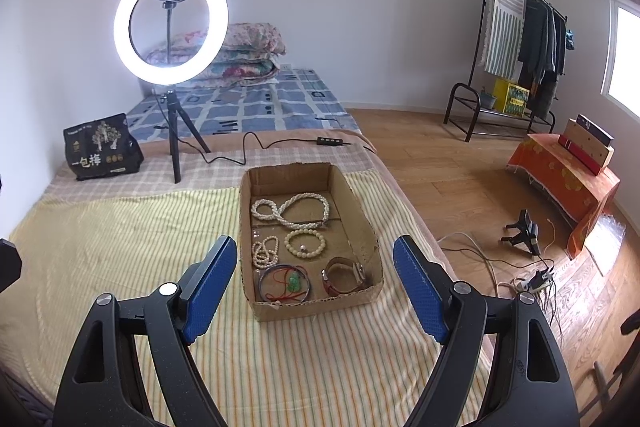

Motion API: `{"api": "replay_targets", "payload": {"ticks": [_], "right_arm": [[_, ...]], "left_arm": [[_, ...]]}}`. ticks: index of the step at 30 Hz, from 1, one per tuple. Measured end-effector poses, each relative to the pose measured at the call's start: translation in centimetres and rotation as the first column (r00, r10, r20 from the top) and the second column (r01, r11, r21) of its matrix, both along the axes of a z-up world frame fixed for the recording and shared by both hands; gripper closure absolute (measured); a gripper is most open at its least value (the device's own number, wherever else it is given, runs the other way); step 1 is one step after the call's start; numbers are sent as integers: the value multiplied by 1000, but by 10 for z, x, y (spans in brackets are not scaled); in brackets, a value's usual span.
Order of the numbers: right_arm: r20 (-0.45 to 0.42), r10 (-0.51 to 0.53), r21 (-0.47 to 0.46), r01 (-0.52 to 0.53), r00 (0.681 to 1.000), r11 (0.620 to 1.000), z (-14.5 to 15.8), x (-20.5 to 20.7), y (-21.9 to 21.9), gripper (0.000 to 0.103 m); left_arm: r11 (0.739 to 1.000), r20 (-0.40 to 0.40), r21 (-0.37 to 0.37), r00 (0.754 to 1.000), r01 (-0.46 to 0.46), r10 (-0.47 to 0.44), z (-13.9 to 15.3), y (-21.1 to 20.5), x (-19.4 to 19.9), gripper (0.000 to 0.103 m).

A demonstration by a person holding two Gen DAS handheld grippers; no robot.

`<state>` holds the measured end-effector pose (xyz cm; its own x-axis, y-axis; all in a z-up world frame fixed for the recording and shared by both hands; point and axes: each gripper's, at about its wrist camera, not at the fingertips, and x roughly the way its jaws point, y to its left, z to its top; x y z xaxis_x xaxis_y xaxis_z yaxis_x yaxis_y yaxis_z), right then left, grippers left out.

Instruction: Organize jewelry

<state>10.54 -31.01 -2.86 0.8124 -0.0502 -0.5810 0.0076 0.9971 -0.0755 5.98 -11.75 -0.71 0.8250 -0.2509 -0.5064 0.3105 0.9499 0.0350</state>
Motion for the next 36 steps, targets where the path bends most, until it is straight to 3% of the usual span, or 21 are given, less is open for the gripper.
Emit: {"api": "replay_targets", "payload": {"ticks": [20, 36], "right_arm": [[-1, -1, 0, 1, 1000, 1000, 0, 1, 0, 22], [-3, -7, -3, 7, 1000, 1000, -1, -1, -1, 22]], "left_arm": [[1000, 34, 11, 999, -2, 2, 5, -4, -7, 0], [1000, 10, -3, 1000, -15, 15, 5, 3, -3, 0]]}}
